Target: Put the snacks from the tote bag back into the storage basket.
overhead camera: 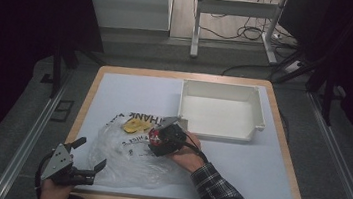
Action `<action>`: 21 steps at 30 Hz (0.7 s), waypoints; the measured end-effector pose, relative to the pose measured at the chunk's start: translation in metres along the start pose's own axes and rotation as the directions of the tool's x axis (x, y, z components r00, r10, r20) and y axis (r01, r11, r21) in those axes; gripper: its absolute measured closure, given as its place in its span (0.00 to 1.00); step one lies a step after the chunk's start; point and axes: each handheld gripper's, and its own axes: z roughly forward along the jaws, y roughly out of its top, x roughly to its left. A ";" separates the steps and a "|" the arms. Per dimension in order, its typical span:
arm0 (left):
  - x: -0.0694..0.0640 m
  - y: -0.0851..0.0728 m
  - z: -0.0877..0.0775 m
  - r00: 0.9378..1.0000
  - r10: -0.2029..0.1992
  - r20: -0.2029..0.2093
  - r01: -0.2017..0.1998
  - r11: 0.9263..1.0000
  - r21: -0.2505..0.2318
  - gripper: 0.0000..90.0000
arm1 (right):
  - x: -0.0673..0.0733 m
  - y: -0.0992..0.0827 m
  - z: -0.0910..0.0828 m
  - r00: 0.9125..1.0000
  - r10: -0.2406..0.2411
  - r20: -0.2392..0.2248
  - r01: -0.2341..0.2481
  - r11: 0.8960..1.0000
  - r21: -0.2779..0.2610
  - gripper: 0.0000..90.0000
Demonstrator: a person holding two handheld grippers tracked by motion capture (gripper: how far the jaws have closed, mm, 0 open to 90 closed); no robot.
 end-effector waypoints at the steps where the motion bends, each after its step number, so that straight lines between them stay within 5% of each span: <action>1: 0.000 0.000 0.000 1.000 0.001 0.000 -0.001 1.000 0.001 0.02 | 0.000 0.000 0.000 1.000 0.001 0.000 -0.001 1.000 0.000 0.28; 21: 0.000 0.000 0.000 1.000 0.006 -0.002 -0.006 1.000 0.002 0.03 | 0.002 0.004 -0.012 0.998 -0.048 -0.042 0.048 0.999 -0.002 0.29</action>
